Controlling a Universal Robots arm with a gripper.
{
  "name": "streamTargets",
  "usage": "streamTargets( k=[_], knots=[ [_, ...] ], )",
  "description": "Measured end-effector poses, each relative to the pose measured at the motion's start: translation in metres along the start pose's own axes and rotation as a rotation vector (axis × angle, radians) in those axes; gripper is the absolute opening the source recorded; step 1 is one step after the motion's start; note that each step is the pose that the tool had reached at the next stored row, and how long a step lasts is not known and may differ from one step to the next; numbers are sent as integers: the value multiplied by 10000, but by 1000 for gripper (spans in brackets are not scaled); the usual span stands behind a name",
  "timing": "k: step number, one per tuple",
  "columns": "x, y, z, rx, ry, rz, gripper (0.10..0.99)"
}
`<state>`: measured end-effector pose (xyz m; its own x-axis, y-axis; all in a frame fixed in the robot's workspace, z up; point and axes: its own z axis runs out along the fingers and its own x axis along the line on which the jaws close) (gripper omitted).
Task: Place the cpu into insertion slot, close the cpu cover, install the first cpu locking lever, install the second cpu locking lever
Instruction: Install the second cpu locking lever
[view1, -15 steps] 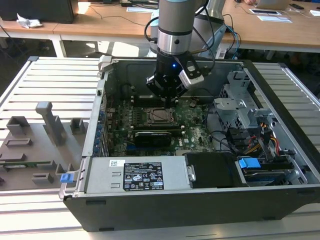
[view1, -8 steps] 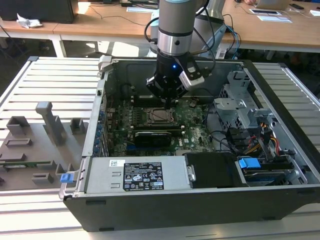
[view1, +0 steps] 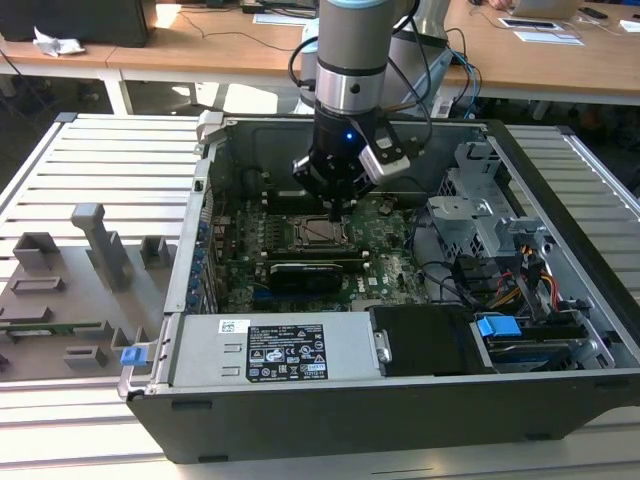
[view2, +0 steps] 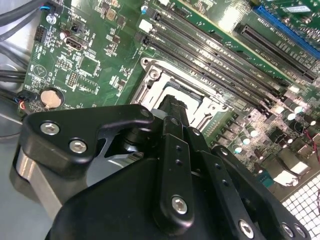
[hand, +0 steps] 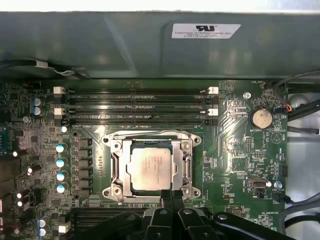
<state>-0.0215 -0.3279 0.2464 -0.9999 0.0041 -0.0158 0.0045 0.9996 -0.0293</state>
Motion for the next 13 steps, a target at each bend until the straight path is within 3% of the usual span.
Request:
streamTargets(
  k=[7, 13],
  knots=[
    [0, -33, 1, 1, 0, -1, 106],
    [-1, -124, 4, 0, 0, -1, 106]
  ],
)
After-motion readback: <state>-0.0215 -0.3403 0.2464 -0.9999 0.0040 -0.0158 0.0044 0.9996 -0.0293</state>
